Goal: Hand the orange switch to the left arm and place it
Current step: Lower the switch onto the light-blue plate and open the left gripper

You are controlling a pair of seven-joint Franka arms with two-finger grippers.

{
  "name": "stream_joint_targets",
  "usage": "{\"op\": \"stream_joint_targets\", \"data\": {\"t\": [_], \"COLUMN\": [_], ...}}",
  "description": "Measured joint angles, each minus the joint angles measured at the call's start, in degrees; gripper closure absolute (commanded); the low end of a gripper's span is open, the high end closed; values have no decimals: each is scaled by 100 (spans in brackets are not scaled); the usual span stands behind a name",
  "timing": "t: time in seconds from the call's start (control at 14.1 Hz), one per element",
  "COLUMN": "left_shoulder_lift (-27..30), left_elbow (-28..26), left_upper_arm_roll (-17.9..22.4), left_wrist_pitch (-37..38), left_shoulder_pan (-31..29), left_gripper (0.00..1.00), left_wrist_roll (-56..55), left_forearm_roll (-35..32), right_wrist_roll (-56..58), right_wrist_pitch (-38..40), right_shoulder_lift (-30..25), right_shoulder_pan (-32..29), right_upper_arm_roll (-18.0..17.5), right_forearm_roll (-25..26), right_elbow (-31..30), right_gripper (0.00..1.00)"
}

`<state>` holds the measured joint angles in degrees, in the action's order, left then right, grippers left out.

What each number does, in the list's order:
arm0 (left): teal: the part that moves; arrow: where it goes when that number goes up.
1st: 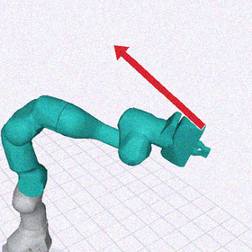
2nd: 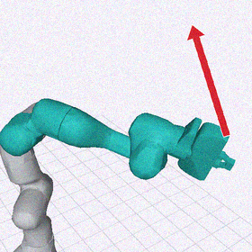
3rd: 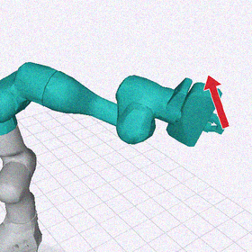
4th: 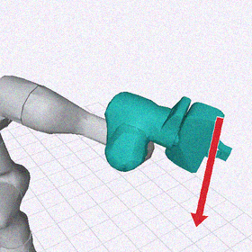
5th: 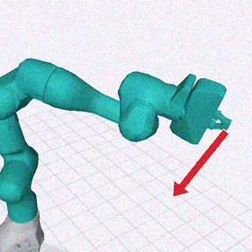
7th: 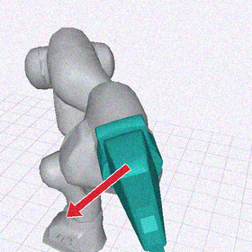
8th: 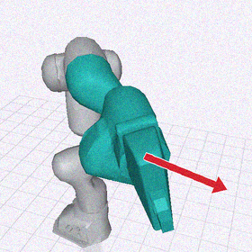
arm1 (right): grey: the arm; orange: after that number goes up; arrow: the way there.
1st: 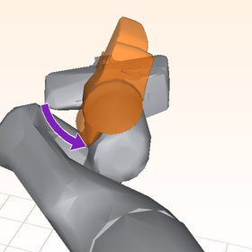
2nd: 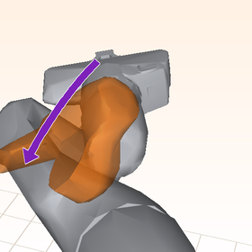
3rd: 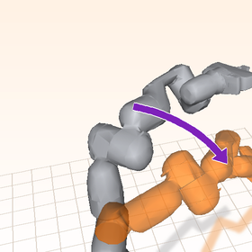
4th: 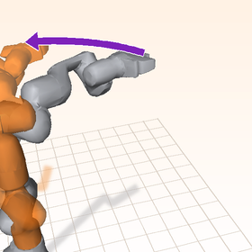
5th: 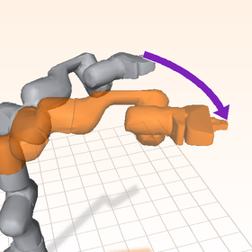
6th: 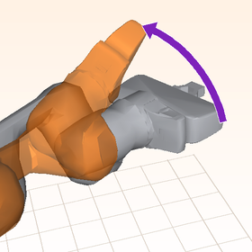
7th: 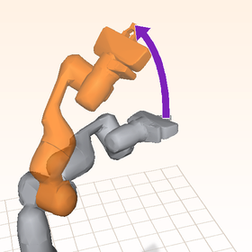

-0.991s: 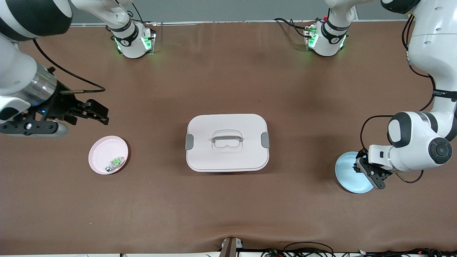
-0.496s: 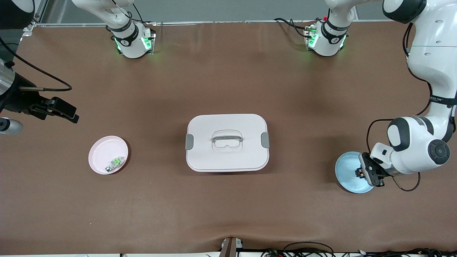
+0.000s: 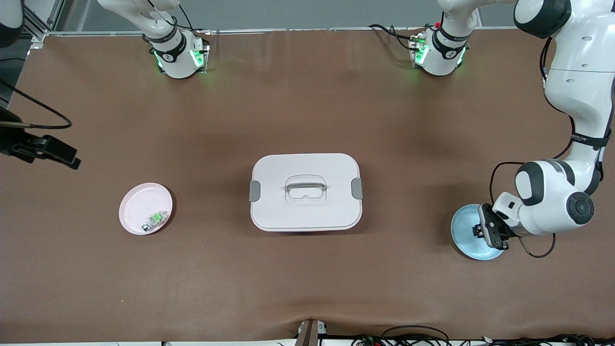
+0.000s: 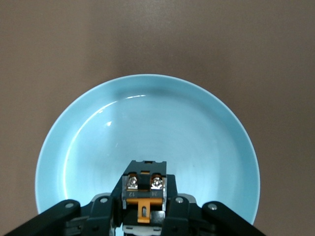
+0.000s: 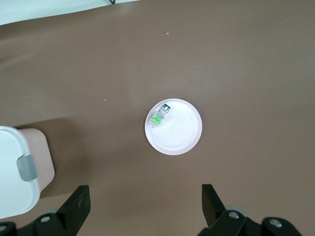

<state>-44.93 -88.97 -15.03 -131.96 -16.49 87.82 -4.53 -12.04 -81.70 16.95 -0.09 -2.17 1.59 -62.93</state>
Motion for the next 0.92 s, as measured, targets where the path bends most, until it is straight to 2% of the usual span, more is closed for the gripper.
{"op": "stream_joint_targets", "data": {"t": [0.35,0.5,0.64,0.78,0.85,0.92], "left_shoulder_lift": [-31,-32,-35,-37,-37,-38], "left_elbow": [-8,-35,-53,-72,-81,-92], "left_upper_arm_roll": [-18,-23,-22,-22,-24,-26], "left_wrist_pitch": [-1,-1,-1,-1,-1,-1], "left_shoulder_pan": [29,34,18,18,23,24], "left_gripper": [100,86,78,68,54,1], "left_wrist_roll": [116,232,324,334,334,334], "left_forearm_roll": [0,0,0,0,0,0], "right_wrist_roll": [16,19,64,77,76,74], "right_wrist_pitch": [107,128,184,283,301,309], "right_shoulder_lift": [-3,-3,-11,-51,-77,-101], "right_shoulder_pan": [-310,-608,-912,-999,-992,-977], "right_upper_arm_roll": [4,3,4,3,-22,-52], "right_forearm_roll": [-1,-218,-668,-768,-773,-774], "right_elbow": [0,0,3,10,9,7], "right_gripper": [0,0,0,0,0,0]}}
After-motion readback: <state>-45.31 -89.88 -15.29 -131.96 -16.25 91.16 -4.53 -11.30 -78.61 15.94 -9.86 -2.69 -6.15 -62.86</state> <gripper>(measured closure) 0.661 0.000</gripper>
